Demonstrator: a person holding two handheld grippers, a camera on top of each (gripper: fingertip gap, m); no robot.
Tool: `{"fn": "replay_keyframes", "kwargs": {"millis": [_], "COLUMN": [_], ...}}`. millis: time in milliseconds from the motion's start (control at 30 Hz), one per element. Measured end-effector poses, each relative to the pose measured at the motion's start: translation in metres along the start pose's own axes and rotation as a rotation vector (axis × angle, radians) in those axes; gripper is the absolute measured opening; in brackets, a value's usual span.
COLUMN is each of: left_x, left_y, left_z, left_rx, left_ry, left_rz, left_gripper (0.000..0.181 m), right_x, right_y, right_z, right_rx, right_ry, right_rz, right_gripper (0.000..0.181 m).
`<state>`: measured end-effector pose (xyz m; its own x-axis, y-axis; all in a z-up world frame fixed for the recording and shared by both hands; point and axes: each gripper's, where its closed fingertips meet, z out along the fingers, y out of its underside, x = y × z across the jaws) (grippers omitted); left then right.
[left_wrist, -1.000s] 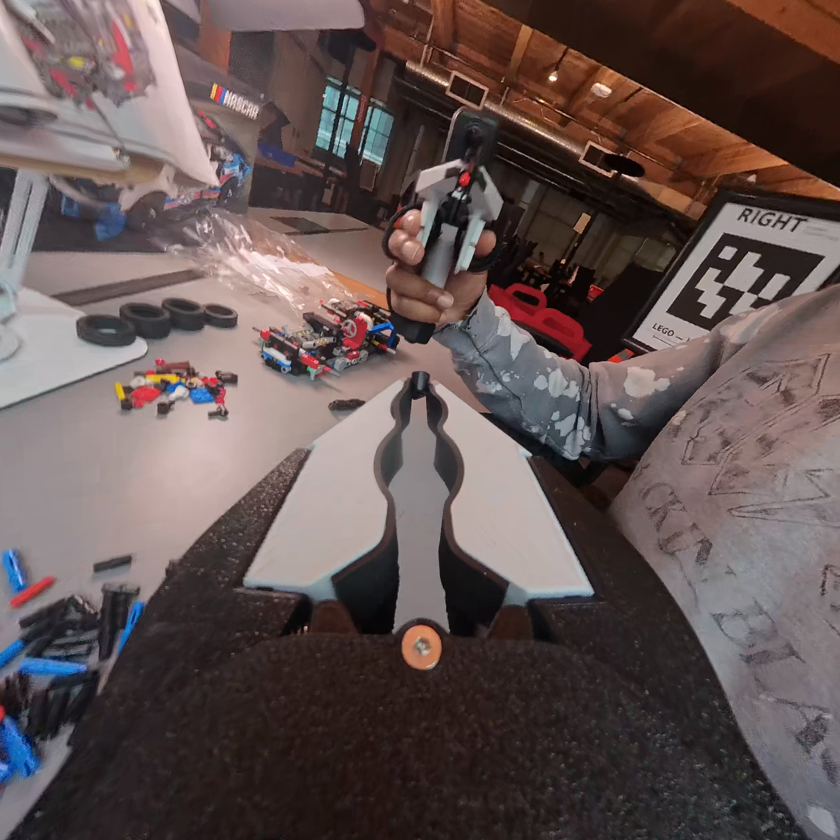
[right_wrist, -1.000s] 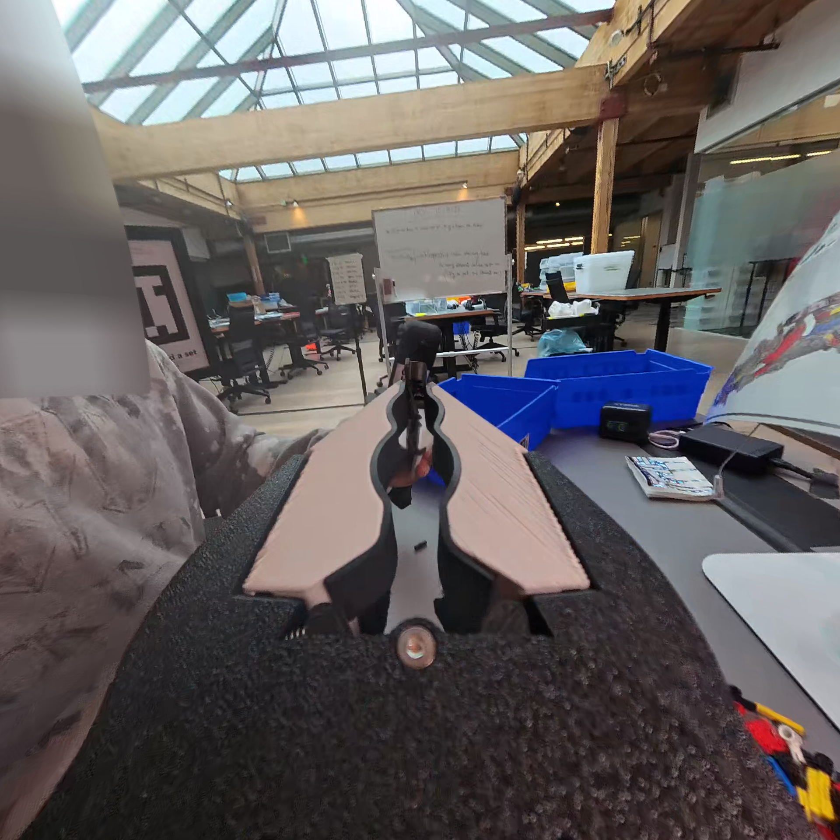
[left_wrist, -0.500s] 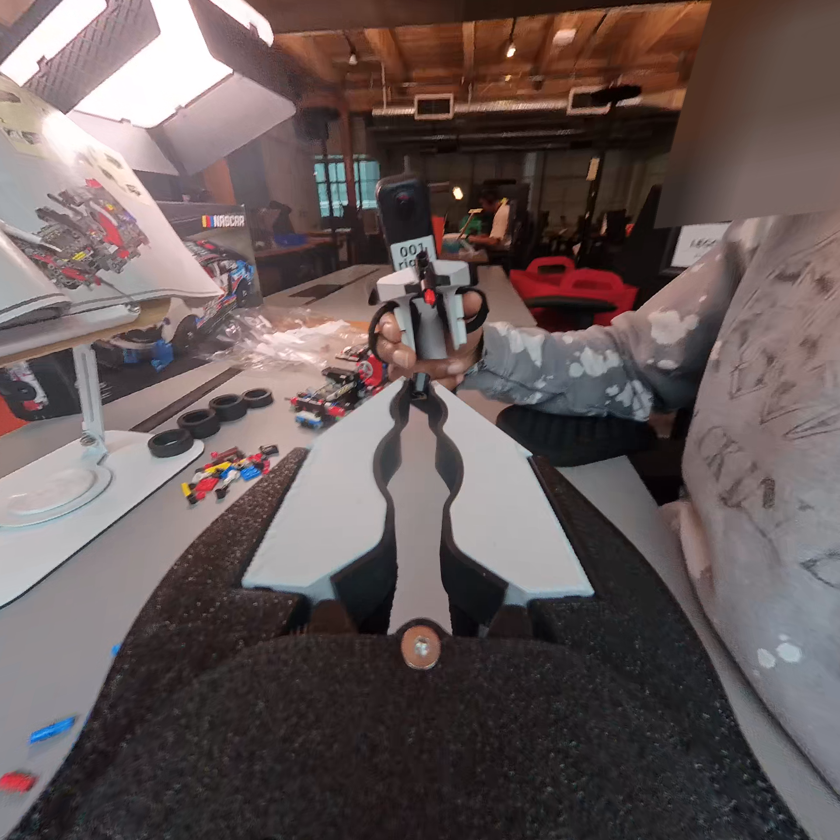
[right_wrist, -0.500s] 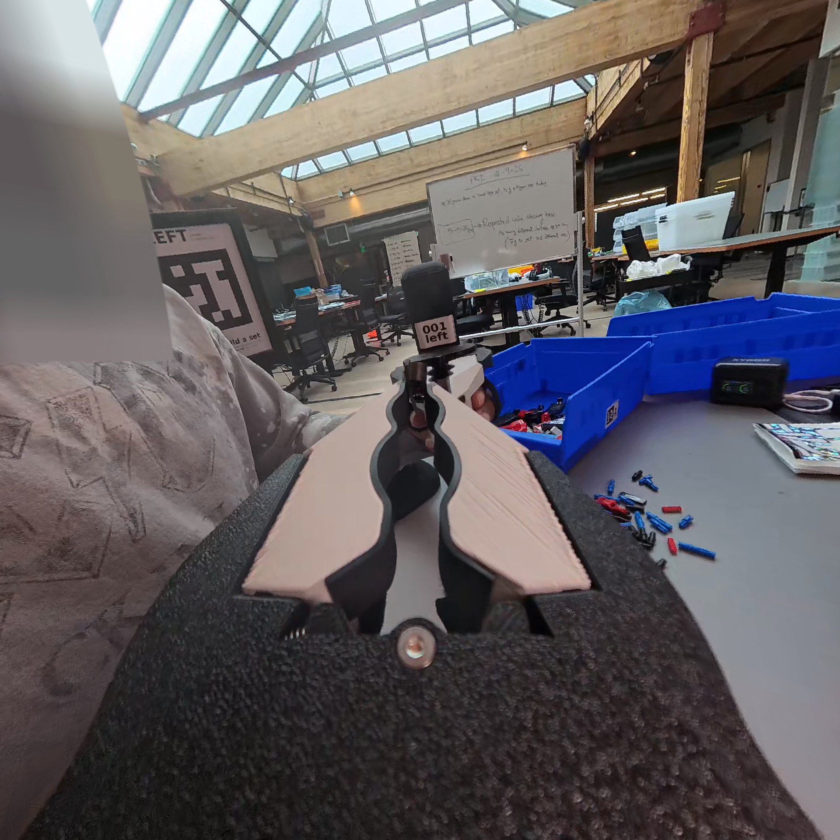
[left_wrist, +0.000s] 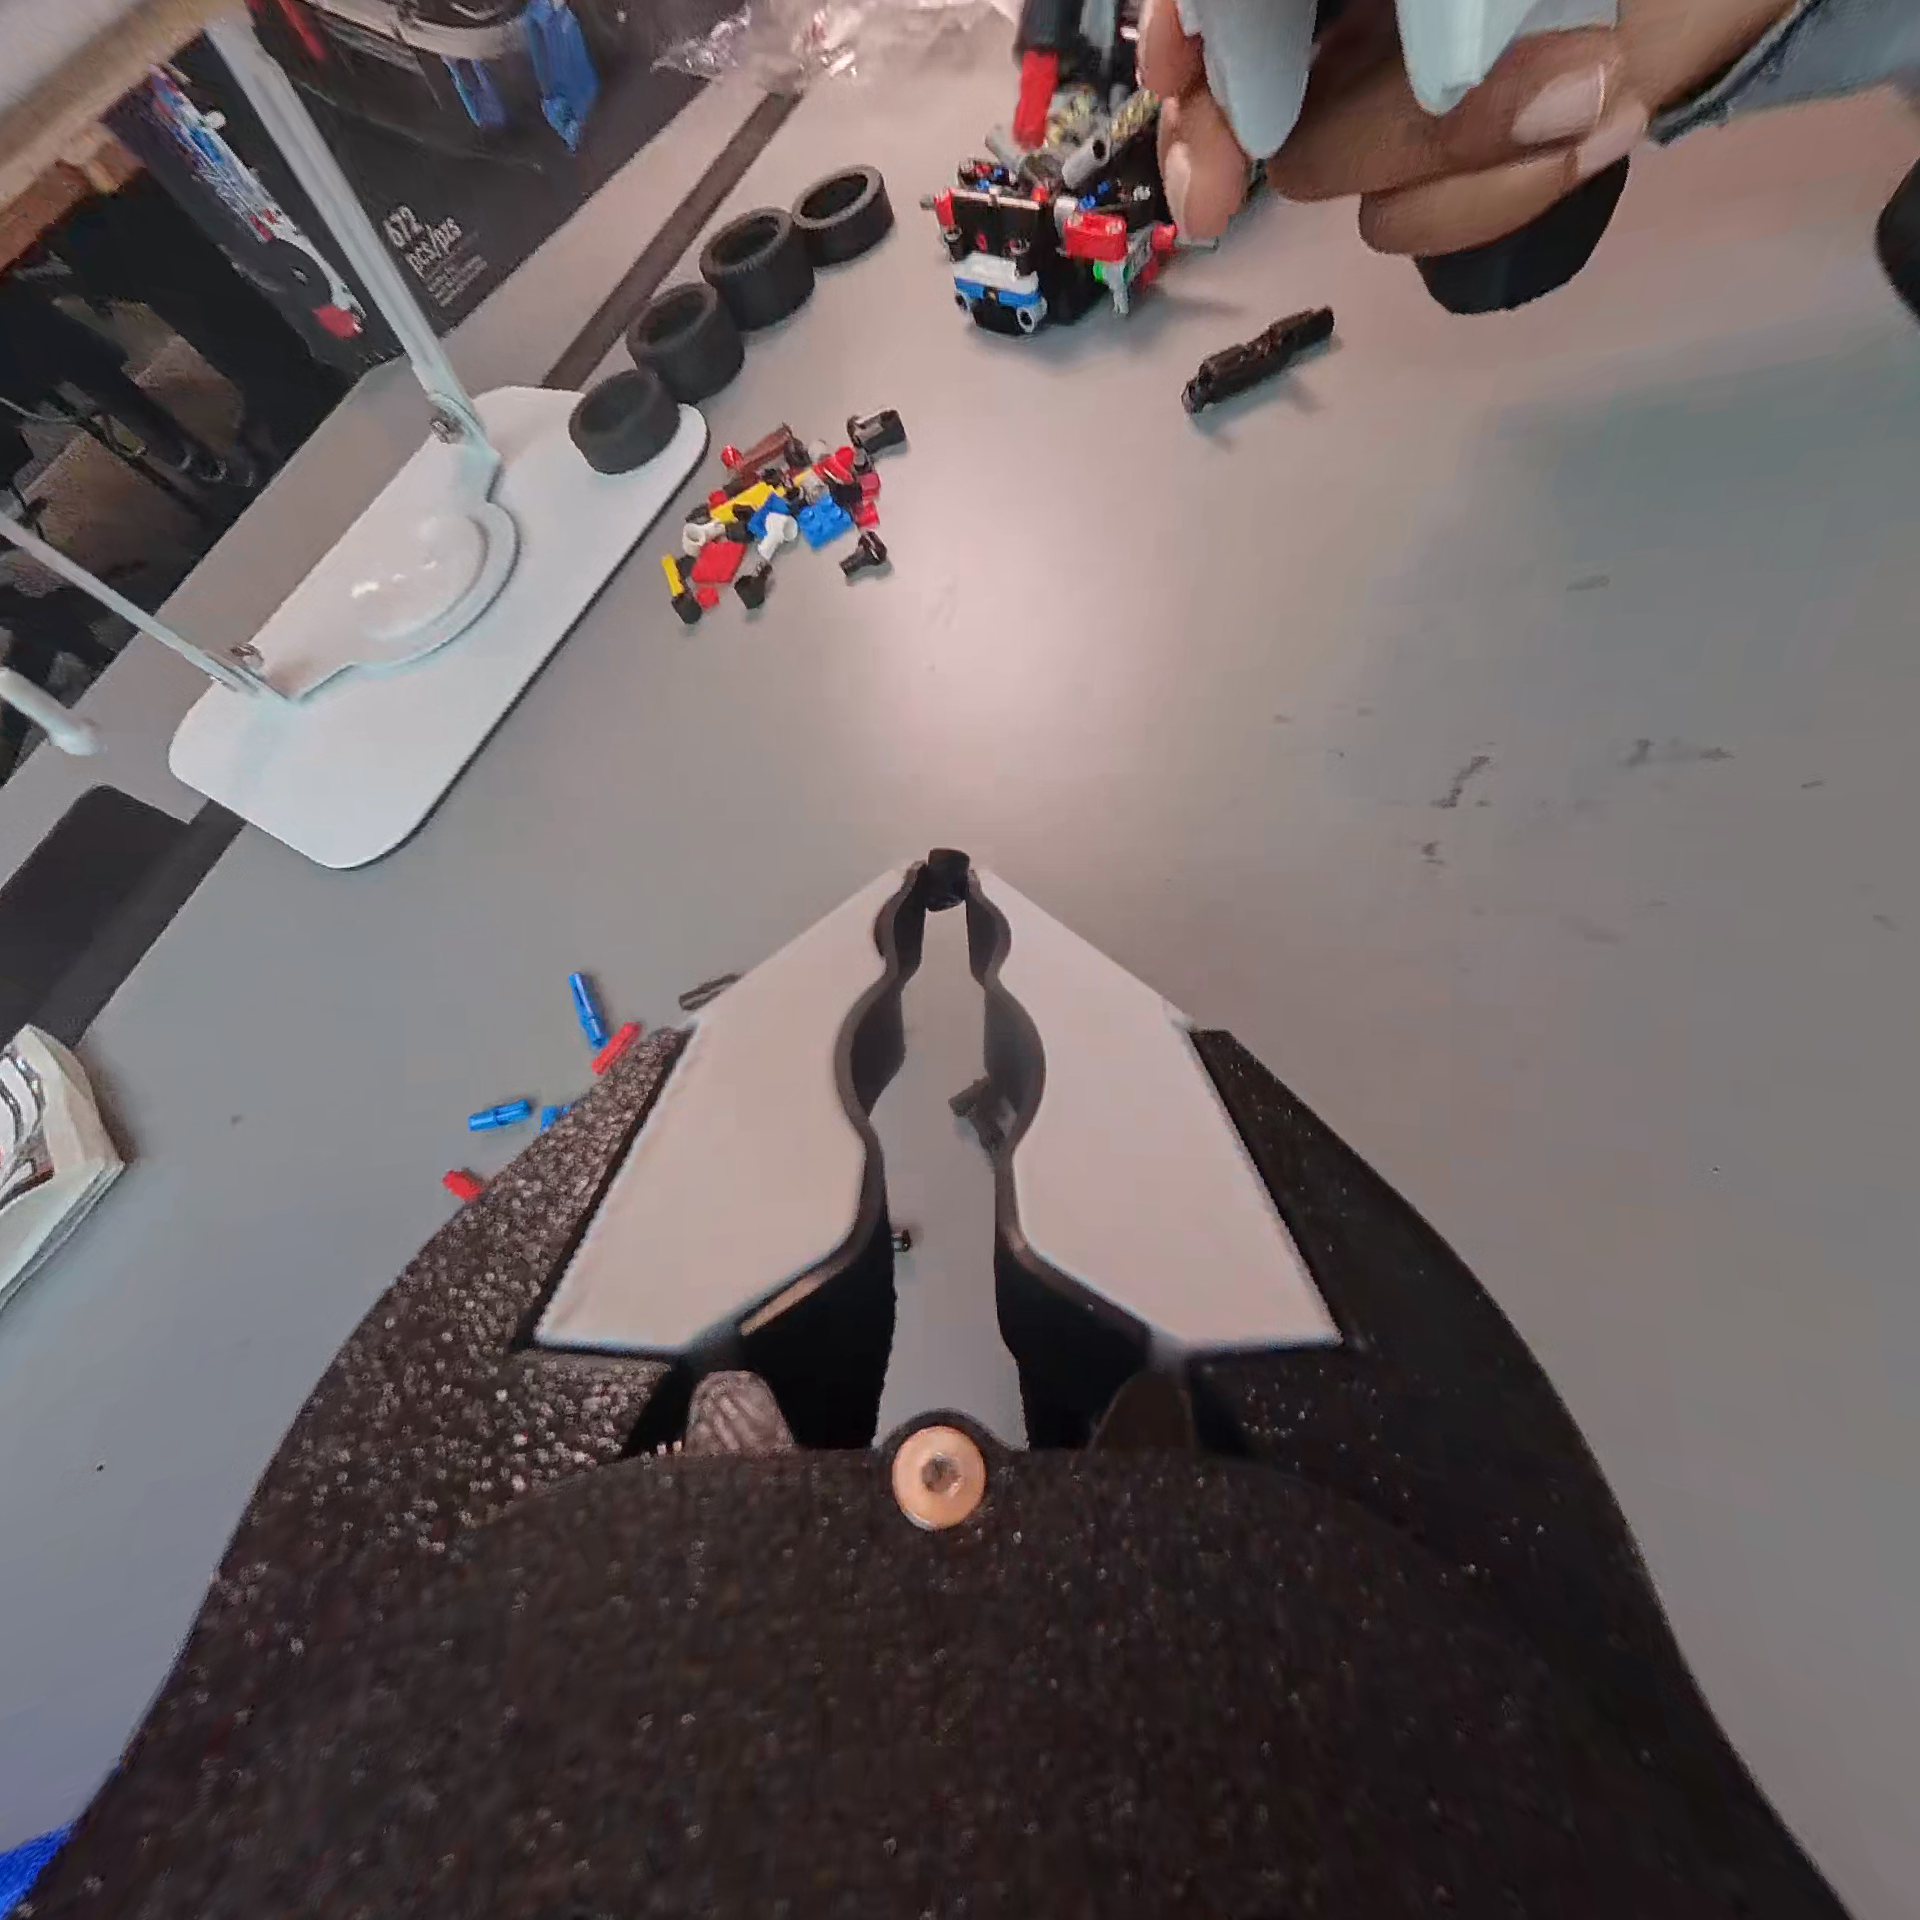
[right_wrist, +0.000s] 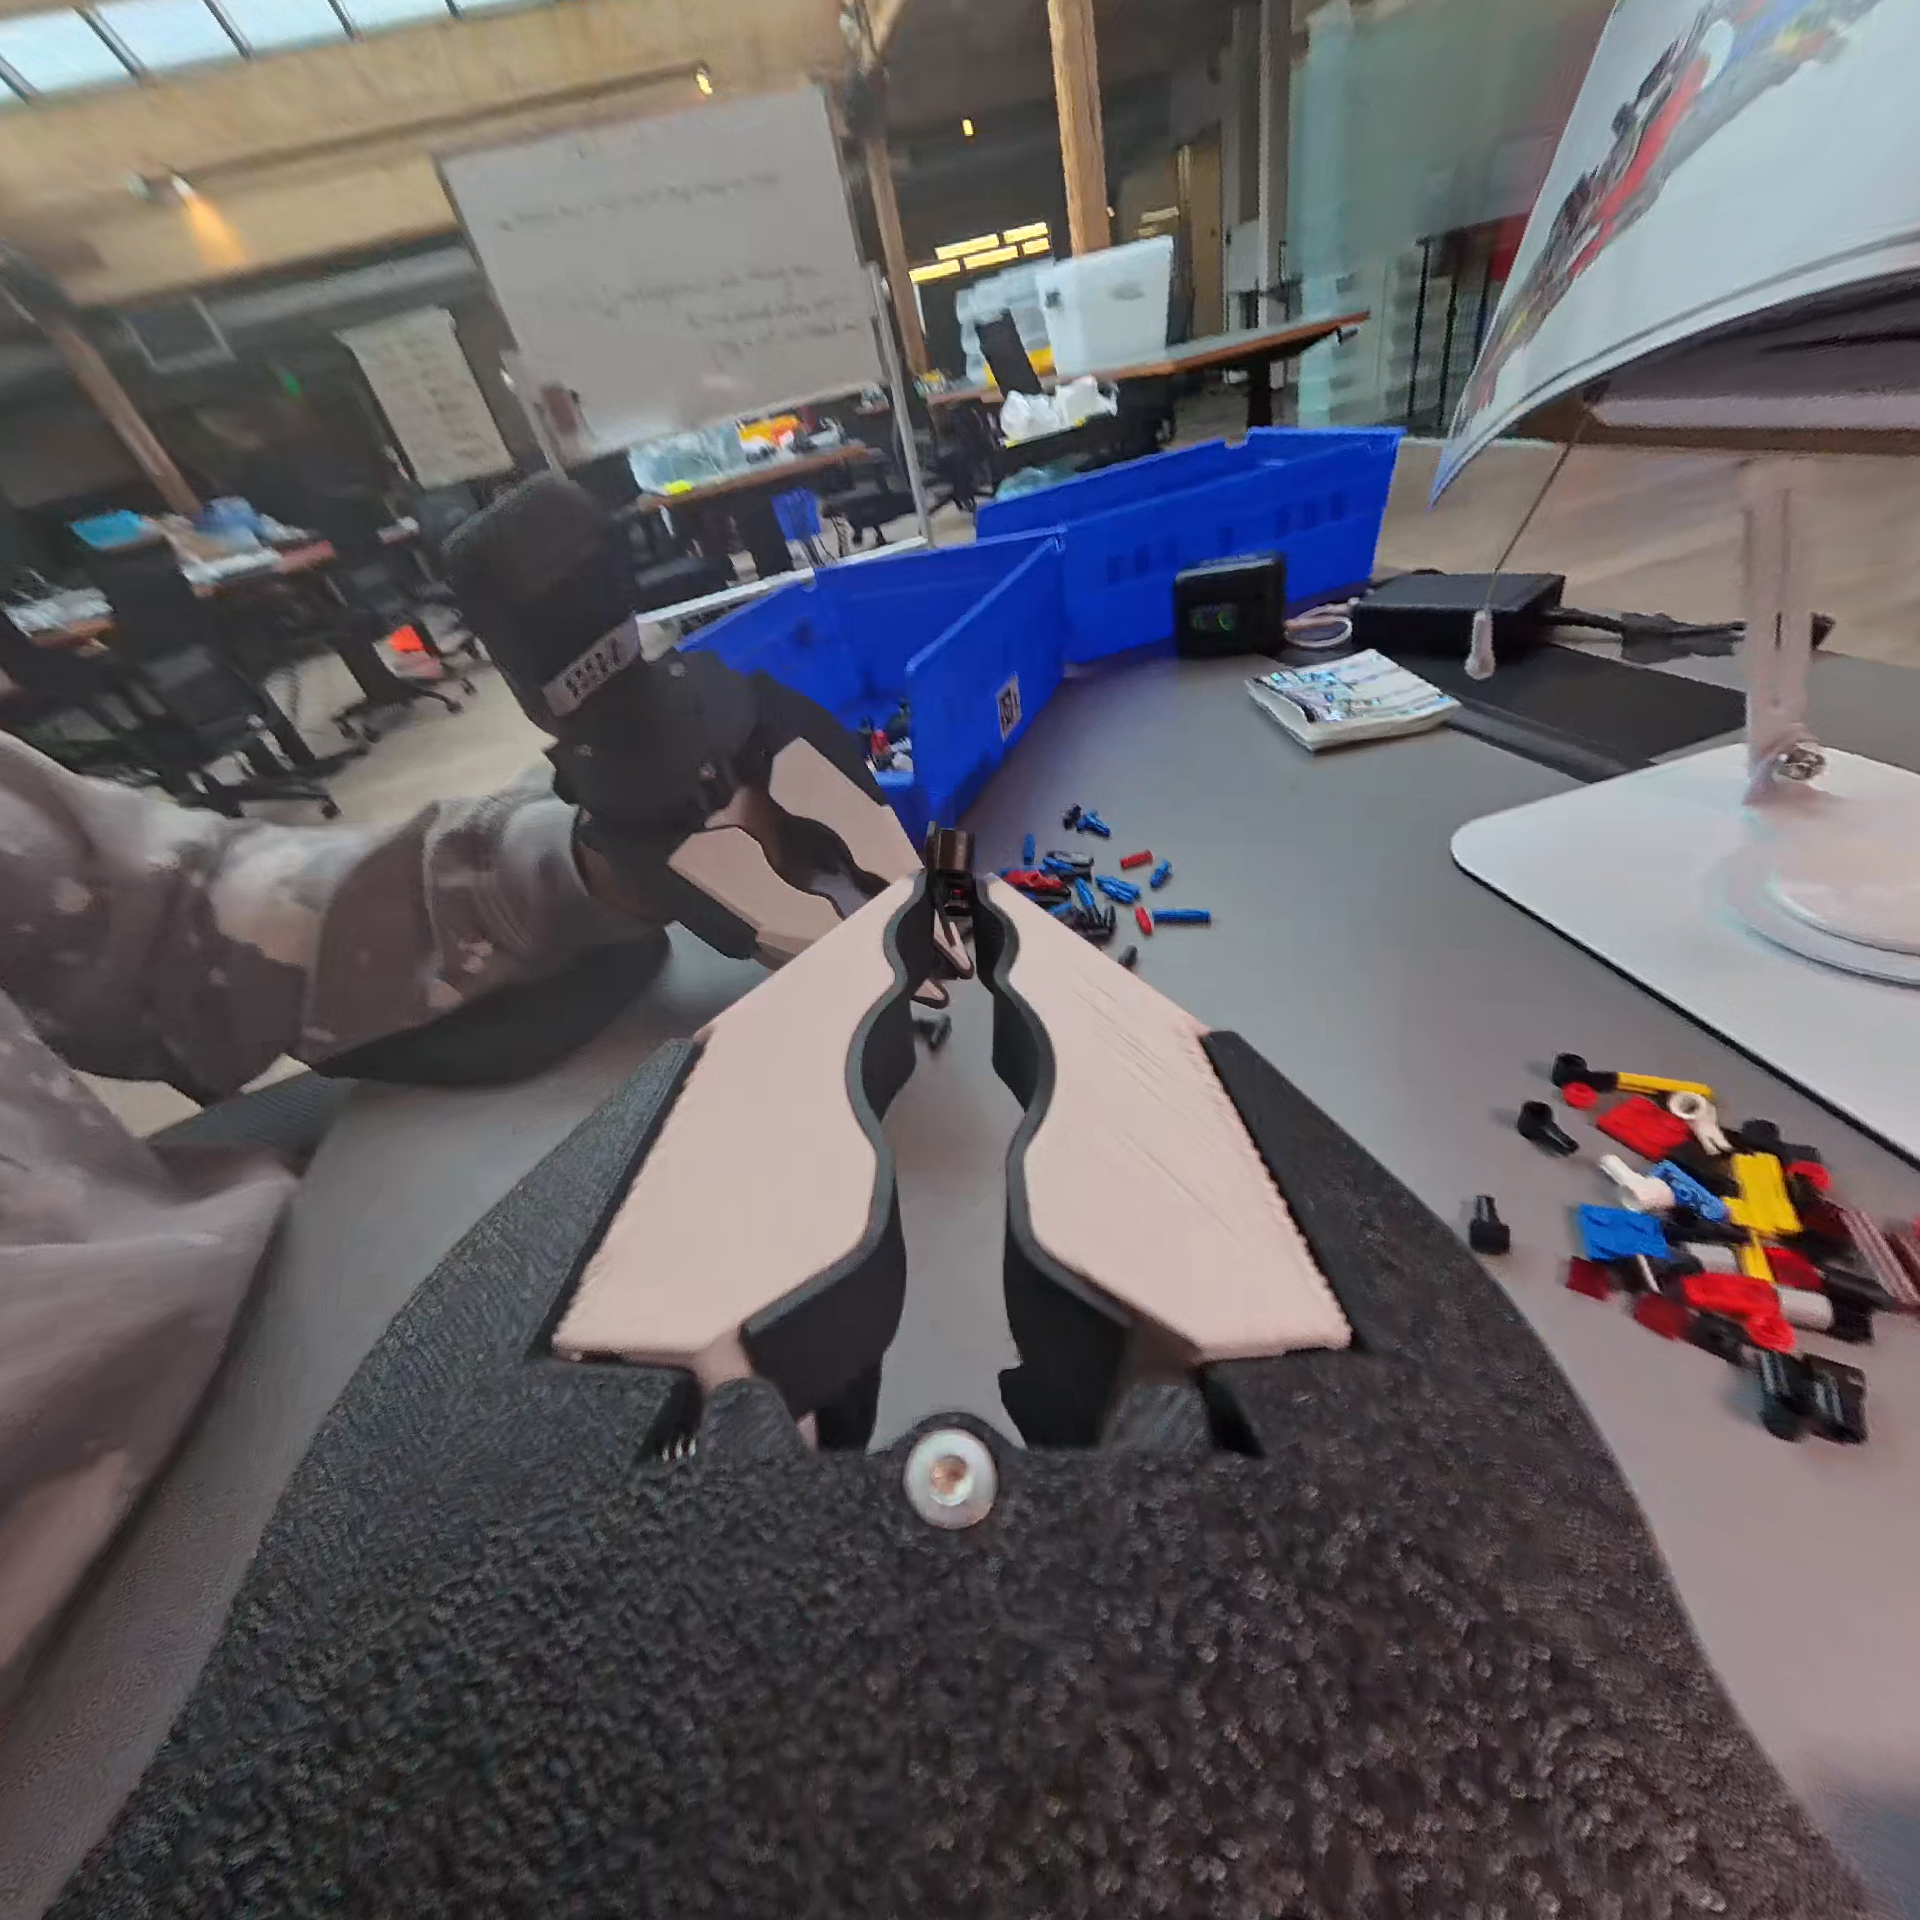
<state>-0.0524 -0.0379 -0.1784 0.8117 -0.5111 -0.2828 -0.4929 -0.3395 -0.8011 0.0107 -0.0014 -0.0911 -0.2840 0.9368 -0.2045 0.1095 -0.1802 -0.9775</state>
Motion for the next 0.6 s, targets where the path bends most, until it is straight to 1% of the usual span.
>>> {"fn": "replay_keyframes", "kwargs": {"millis": [33, 100, 167, 267, 333, 467, 533, 600], "left_x": [0.005, 0.021, 0.037, 0.06, 0.057, 0.03, 0.026, 0.031], "left_y": [0.003, 0.008, 0.01, -0.001, -0.015, -0.037, -0.045, -0.051], "left_z": [0.007, 0.02, 0.03, 0.032, 0.024, -0.006, -0.019, -0.029], "left_rx": [-0.025, -0.084, -0.123, -0.082, -0.013, 0.134, 0.205, 0.25], "left_ry": [0.012, 0.069, 0.126, 0.237, 0.251, 0.225, 0.258, 0.331], "left_rz": [0.029, 0.082, 0.102, 0.087, 0.034, -0.113, -0.178, -0.209], "left_gripper": [0.006, 0.009, 0.014, 0.022, 0.027, 0.031, 0.032, 0.028], "right_x": [0.002, 0.005, 0.002, -0.006, -0.009, -0.021, -0.031, -0.044], "right_y": [0.009, 0.025, 0.035, 0.038, 0.036, 0.028, 0.027, 0.027], "right_z": [0.002, 0.007, 0.011, 0.014, 0.015, 0.019, 0.025, 0.034], "right_rx": [-0.051, -0.151, -0.203, -0.212, -0.2, -0.15, -0.137, -0.122], "right_ry": [0.02, 0.06, 0.062, 0.027, 0.014, -0.038, -0.08, -0.127], "right_rz": [-0.033, -0.108, -0.155, -0.157, -0.15, -0.098, -0.065, -0.036], "right_gripper": [0.006, 0.007, 0.007, 0.007, 0.007, 0.006, 0.007, 0.007]}}
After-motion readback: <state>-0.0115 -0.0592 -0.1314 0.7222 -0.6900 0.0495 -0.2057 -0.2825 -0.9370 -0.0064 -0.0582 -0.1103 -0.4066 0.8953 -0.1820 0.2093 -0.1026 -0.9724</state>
